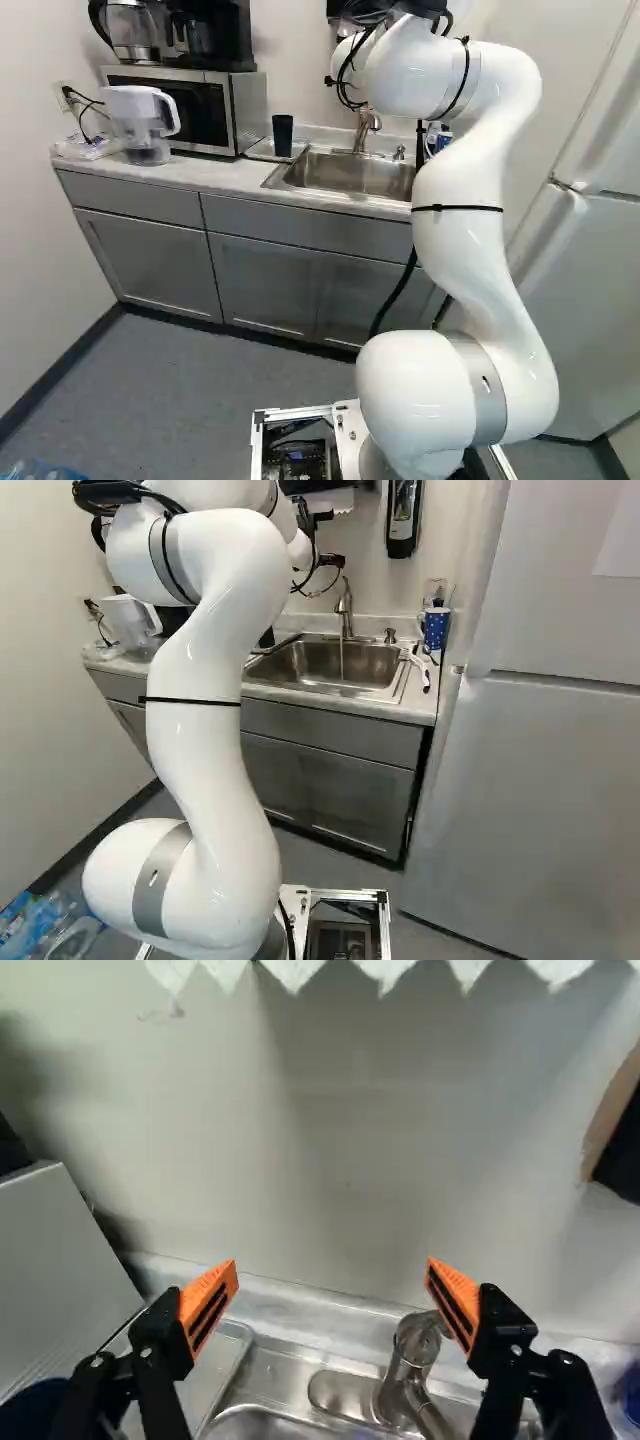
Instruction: Rinse the cup and place it in the tray
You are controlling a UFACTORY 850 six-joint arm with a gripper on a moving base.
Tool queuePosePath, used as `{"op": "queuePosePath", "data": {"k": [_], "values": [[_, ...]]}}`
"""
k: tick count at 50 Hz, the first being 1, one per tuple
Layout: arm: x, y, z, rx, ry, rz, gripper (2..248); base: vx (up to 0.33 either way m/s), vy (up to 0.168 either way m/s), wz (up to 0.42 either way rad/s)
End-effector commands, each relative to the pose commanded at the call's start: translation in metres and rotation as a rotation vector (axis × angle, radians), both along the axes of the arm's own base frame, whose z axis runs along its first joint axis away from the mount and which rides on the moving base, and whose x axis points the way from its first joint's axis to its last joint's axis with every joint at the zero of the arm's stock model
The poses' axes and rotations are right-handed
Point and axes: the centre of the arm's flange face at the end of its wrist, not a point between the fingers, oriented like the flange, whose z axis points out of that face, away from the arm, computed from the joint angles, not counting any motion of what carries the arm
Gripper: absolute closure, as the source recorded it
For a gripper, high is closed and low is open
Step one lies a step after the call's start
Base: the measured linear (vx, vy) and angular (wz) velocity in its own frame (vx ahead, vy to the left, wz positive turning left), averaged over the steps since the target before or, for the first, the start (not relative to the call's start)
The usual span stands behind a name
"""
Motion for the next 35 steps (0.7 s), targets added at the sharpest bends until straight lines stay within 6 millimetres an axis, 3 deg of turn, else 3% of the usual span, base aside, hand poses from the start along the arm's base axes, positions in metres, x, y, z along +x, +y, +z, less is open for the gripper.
{"op": "queuePosePath", "data": {"k": [15, 35], "values": [[0.008, -0.013, -0.005, 0.002, 0.023, -0.016, 3, 0.000, 0.000, 0.000], [0.007, -0.013, -0.009, 0.005, 0.065, -0.015, 3, 0.000, 0.000, 0.000]]}}
